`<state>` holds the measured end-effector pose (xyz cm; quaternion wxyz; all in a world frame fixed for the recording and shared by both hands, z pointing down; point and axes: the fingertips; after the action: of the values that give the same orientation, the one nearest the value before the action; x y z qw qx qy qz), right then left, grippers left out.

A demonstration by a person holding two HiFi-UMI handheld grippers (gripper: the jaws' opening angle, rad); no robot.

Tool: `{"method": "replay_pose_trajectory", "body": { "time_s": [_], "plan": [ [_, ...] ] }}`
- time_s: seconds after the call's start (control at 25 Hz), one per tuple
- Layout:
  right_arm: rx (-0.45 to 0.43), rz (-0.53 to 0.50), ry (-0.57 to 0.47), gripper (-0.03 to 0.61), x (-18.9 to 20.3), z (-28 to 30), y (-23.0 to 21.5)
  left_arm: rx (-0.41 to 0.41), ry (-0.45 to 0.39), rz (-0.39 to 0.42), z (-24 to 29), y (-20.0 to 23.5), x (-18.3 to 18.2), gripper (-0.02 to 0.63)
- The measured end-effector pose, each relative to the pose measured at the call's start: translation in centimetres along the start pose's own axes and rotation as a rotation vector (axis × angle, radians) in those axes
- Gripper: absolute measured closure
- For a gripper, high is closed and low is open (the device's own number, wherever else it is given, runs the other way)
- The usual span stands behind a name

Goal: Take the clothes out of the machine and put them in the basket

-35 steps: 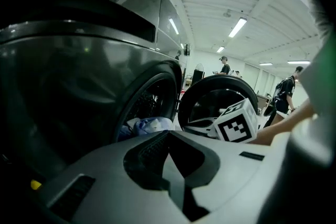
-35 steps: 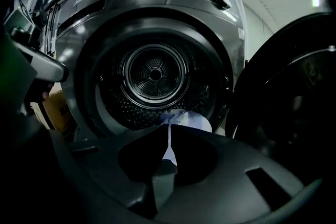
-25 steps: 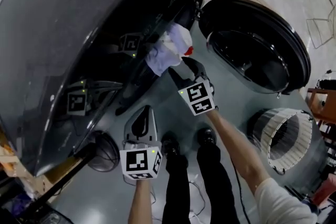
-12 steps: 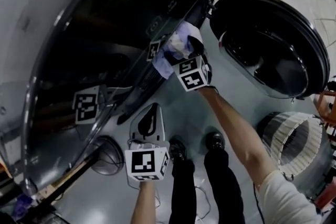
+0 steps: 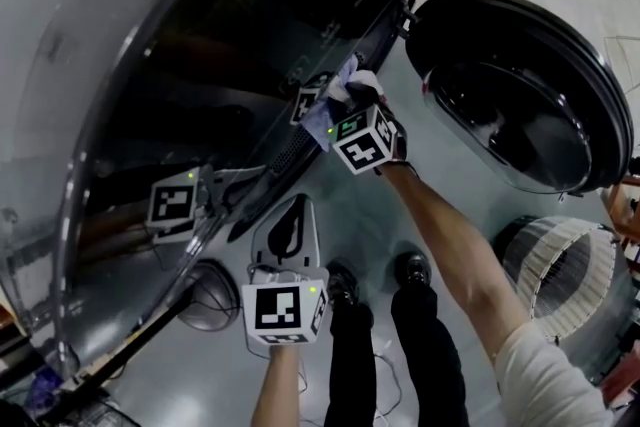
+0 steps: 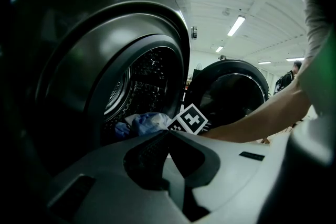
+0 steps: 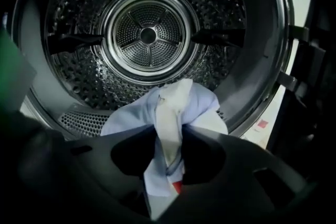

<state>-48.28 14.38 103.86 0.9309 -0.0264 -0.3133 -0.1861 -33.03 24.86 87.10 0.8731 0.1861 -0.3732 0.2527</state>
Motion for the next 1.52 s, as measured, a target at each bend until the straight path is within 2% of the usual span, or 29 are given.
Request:
{"method": "replay_pose_trajectory", "body": {
  "time_s": [0.12, 0.28, 0.6, 1.08, 1.52],
  "plan": [
    [-0.042, 0.001, 0.002, 0.461, 0.5, -0.6, 0.2, 0.004, 0.003, -0.017, 0.2, -0.4, -0.5, 0.595],
    [-0.071, 0.007, -0.043, 0.468, 0.2, -3.3, 0.7, 0.013, -0.004, -0.007, 0.0, -1.1, -1.6, 0.595],
    [-0.091, 0.068, -0.143, 0.468, 0.2, -14.7, 1.5, 0.033, -0.035, -0.042, -2.7, -4.5, -4.7, 0.595],
    [-0.045, 0.169, -0.259, 0.468, -2.9, -34.6, 1.7, 0.051, -0.055, -0.040, -9.7, -7.6, -10.2, 0.595],
    [0.052, 0.250, -0.348, 0.468, -5.1, -53.5, -1.9, 0.101, -0.076, 0.026, -16.9, -14.8, -18.6, 0.595]
  ]
}}
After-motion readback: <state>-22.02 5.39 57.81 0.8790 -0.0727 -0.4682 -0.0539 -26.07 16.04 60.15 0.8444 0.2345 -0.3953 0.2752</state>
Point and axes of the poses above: the fingertips, and each gripper's own axes: z forward along the fingers, y to its left, x out of its underside, and after that the axes turned 10 degrees about y, right-handed
